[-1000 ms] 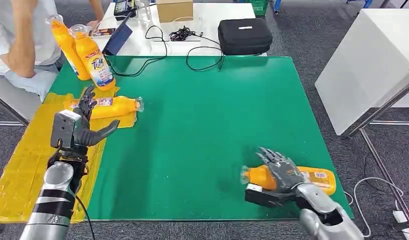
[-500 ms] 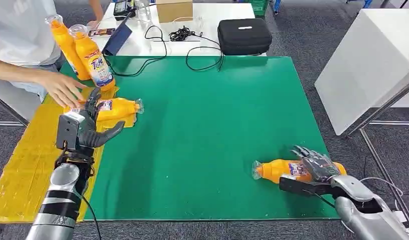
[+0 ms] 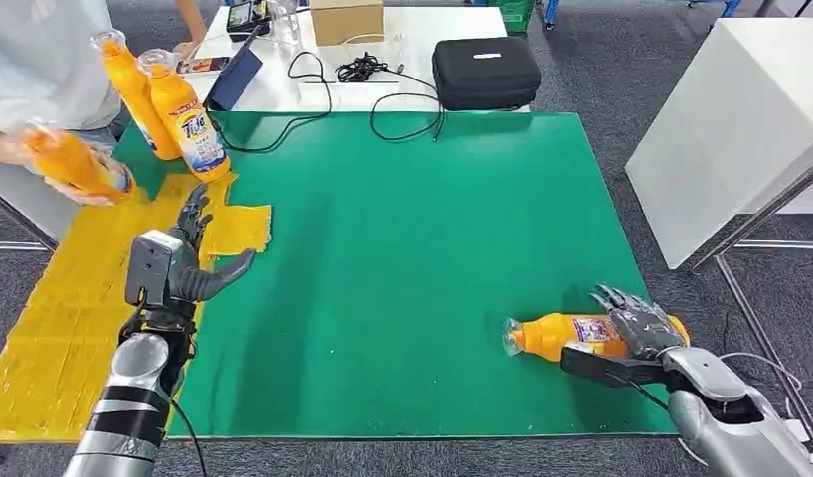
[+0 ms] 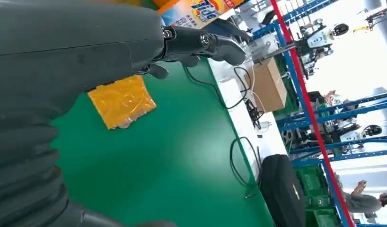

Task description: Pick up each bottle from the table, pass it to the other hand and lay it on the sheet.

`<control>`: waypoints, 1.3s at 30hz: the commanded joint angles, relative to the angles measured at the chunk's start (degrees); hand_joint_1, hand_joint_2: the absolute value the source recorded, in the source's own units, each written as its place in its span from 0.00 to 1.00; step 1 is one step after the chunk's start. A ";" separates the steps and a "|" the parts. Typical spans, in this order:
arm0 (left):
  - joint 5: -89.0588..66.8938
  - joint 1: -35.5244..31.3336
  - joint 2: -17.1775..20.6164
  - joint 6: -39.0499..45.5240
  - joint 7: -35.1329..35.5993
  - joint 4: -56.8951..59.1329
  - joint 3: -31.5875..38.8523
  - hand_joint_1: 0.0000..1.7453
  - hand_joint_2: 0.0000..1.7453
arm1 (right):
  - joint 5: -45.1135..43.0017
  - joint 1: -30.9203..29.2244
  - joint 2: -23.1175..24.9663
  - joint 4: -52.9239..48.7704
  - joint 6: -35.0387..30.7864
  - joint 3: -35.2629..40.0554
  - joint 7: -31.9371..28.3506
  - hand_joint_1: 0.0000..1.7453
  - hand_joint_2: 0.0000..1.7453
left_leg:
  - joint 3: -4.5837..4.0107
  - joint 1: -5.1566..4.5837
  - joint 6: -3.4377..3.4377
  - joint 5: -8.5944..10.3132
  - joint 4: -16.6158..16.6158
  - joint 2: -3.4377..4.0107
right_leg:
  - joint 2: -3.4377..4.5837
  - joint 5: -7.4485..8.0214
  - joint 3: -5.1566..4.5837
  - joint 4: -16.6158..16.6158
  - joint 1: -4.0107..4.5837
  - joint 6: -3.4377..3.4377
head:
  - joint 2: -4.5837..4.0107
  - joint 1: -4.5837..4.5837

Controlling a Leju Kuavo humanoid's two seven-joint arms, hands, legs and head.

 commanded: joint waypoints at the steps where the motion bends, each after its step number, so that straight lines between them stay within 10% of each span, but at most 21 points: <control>1: -0.33 -1.90 -0.49 -0.05 0.58 4.45 -1.46 0.00 1.00 | 0.86 -0.07 3.33 5.88 -0.68 0.57 -0.33 1.00 1.00 | 0.29 0.10 -0.07 -0.05 -0.09 -0.04 | -0.09 -0.05 0.35 -0.14 0.11 -0.08 | 0.00 0.00; 17: -0.17 -1.80 -0.71 0.18 0.87 4.16 -1.62 0.00 1.00 | 1.48 -2.19 4.41 7.65 -0.70 2.05 -0.36 1.00 1.00 | 0.28 0.09 -0.06 -0.04 -0.07 0.06 | -0.03 -0.02 0.30 -0.11 0.10 -0.06 | 0.00 0.02; 25: 0.65 0.59 -1.31 -1.38 2.02 -0.91 -2.92 0.00 1.00 | -6.00 -3.49 24.59 5.51 -20.06 -8.22 -2.35 1.00 1.00 | 0.49 0.19 -0.15 -0.11 -0.17 0.58 | 0.46 0.08 0.40 -0.18 0.18 -0.16 | 0.00 0.00; 32: 0.74 0.69 -1.15 -1.44 2.45 -1.33 -3.37 0.00 1.00 | -5.93 -2.56 23.97 3.52 -19.81 -8.76 -1.52 1.00 1.00 | 0.19 0.21 -0.10 -0.03 -0.04 -0.09 | -0.07 -0.07 0.19 0.02 0.19 -0.09 | 0.00 0.02; 39: 4.41 -0.25 -0.77 -7.64 3.82 -3.26 -9.66 0.00 1.00 | -20.98 -4.07 34.26 -0.02 -25.82 -16.80 -11.81 1.00 1.00 | 0.01 0.19 -0.11 -0.02 0.00 -0.01 | -0.01 -0.04 0.05 0.11 0.15 -0.10 | 0.00 0.02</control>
